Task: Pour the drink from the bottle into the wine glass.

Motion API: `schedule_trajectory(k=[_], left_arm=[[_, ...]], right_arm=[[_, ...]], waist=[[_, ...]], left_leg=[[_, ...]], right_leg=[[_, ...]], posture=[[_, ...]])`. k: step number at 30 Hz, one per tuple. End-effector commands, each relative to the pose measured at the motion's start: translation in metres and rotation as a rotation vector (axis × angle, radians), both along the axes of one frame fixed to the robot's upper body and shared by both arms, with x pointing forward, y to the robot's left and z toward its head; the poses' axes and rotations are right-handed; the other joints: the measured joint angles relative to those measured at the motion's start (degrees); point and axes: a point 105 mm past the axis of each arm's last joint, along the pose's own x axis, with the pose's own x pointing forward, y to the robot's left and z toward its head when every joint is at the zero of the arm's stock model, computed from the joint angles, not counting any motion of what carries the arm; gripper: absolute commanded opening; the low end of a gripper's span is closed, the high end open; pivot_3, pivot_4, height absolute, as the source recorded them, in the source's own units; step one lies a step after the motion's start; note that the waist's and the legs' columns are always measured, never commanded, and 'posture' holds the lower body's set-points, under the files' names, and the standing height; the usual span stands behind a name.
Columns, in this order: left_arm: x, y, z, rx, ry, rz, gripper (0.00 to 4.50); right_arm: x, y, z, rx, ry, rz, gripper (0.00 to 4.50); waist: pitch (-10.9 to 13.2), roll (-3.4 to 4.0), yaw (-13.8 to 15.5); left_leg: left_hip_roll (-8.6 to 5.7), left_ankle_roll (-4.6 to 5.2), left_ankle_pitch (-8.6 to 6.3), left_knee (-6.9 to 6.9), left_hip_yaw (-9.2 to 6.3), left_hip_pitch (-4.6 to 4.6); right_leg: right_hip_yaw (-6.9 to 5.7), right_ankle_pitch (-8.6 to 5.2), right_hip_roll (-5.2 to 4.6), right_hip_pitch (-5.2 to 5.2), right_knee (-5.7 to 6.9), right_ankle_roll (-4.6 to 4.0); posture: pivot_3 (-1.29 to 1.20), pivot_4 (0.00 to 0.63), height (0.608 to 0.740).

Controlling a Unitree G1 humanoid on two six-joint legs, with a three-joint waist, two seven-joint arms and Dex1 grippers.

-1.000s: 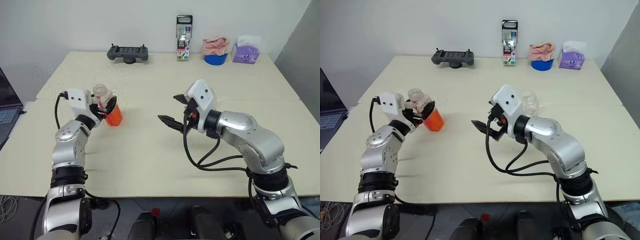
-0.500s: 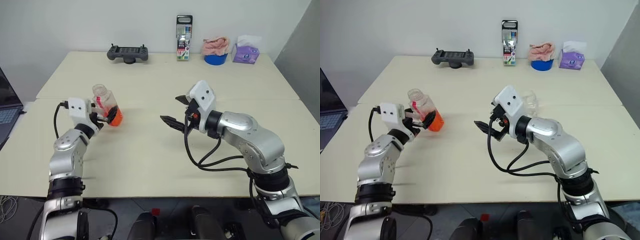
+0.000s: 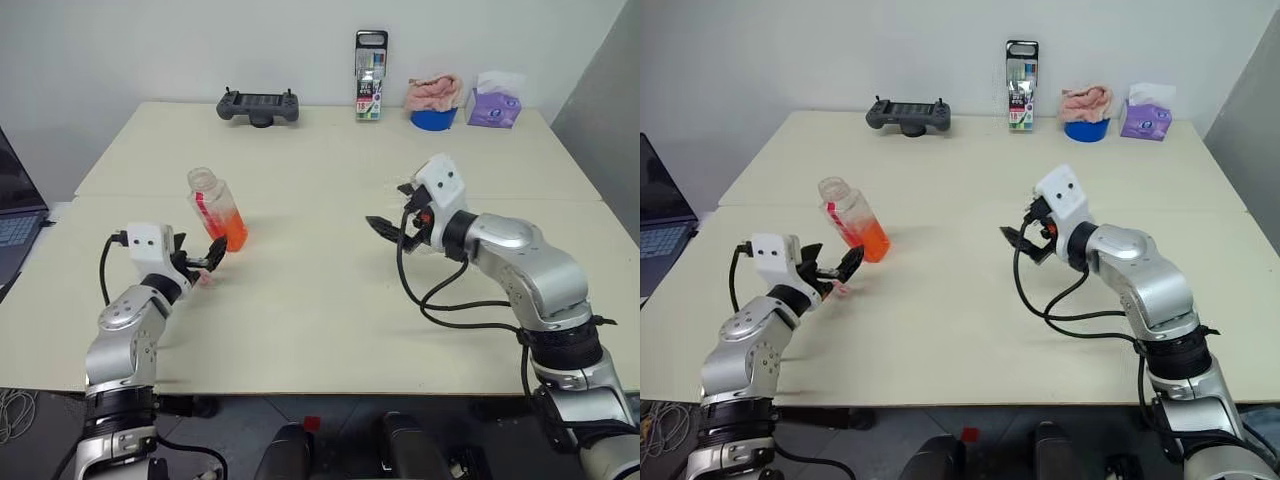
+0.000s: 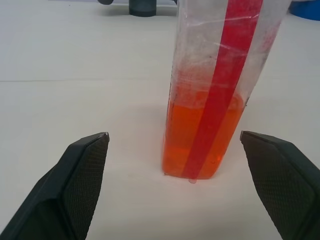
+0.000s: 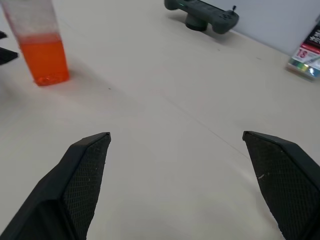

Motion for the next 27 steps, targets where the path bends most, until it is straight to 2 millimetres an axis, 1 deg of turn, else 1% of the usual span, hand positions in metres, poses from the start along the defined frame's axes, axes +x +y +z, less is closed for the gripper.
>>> schedule_trajectory(k=[1,5,7,9,10,12,15,17,20,22,27], left_arm=[[-0.012,0.005,0.020,0.024,-0.062,-0.009,4.47],[-0.022,0.007,0.021,0.033,-0.062,-0.019,4.47],[-0.025,0.006,0.023,0.036,-0.065,-0.042,4.47],[-0.031,0.000,0.028,0.072,-0.069,-0.096,4.47],[-0.035,-0.007,0.036,0.090,-0.082,-0.150,4.47],[-0.041,-0.020,0.046,0.139,-0.081,-0.242,4.47],[-0.047,-0.034,0.051,0.201,-0.056,-0.335,4.47],[-0.050,-0.042,0.051,0.221,-0.039,-0.380,4.47],[-0.058,-0.069,0.049,0.218,-0.011,-0.491,4.47],[-0.062,-0.087,0.044,0.215,0.005,-0.552,4.47],[-0.067,-0.118,0.031,0.159,0.032,-0.651,4.47]], right_arm=[[0.008,-0.023,0.019,0.012,-0.036,-0.080,4.50],[0.023,-0.046,0.024,0.017,0.027,-0.202,4.50],[0.029,-0.050,0.029,0.025,0.042,-0.234,4.50],[0.039,-0.054,0.026,0.032,0.126,-0.276,4.50],[0.046,-0.056,0.023,0.058,0.197,-0.301,4.50],[0.059,-0.059,0.020,0.071,0.262,-0.327,4.50],[0.072,-0.063,0.021,0.064,0.299,-0.349,4.50],[0.077,-0.066,0.022,0.056,0.324,-0.358,4.50],[0.080,-0.067,0.019,0.055,0.423,-0.371,4.50],[0.081,-0.070,0.017,0.045,0.486,-0.383,4.50],[0.081,-0.069,0.005,-0.016,0.599,-0.375,4.50]], waist=[[0.0,0.00,0.0],[0.0,0.01,0.0],[0.0,0.00,-0.1],[0.0,0.00,-0.1],[0.0,0.00,-0.2],[0.0,0.00,-0.1],[0.0,0.01,-0.1],[0.0,0.04,0.0],[0.0,0.05,-0.1],[0.0,0.06,-0.1],[0.0,0.08,-0.2]], left_leg=[[0.00,0.00,0.00,-0.01,0.00,0.00],[0.00,0.00,0.00,0.00,0.02,0.01],[0.01,0.00,0.00,-0.01,0.05,0.01],[0.03,0.00,0.00,-0.02,0.04,0.01],[0.03,0.00,0.00,-0.05,0.06,0.01],[0.04,0.01,0.00,-0.06,0.07,0.00],[0.01,0.01,0.00,-0.07,0.08,0.00],[-0.03,0.01,0.00,-0.08,0.09,-0.03],[-0.03,0.03,-0.01,-0.10,0.14,-0.05],[-0.03,0.03,-0.02,-0.11,0.16,-0.07],[0.02,0.03,-0.02,-0.14,0.15,-0.02]], right_leg=[[0.01,0.00,0.00,0.00,0.00,0.00],[0.02,0.00,0.00,0.00,0.00,-0.01],[0.03,-0.01,0.01,-0.01,0.00,-0.02],[0.01,-0.01,0.02,-0.01,-0.01,-0.03],[0.03,-0.01,0.03,-0.01,-0.03,-0.03],[0.03,-0.02,0.03,-0.01,-0.05,-0.05],[0.04,-0.03,0.03,0.00,-0.09,-0.08],[0.06,-0.03,0.02,0.00,-0.12,-0.08],[0.10,-0.03,0.02,-0.01,-0.18,-0.08],[0.13,-0.03,0.02,-0.03,-0.18,-0.08],[0.10,-0.03,0.07,-0.03,-0.15,-0.09]], posture=[[0.00,0.150,0.740],[0.00,0.150,0.740],[0.00,0.150,0.740],[0.00,0.150,0.740],[0.00,0.150,0.740],[0.00,0.150,0.740],[0.00,0.150,0.740],[0.00,0.150,0.740],[0.00,0.150,0.740],[0.00,0.150,0.740],[0.00,0.150,0.740]])
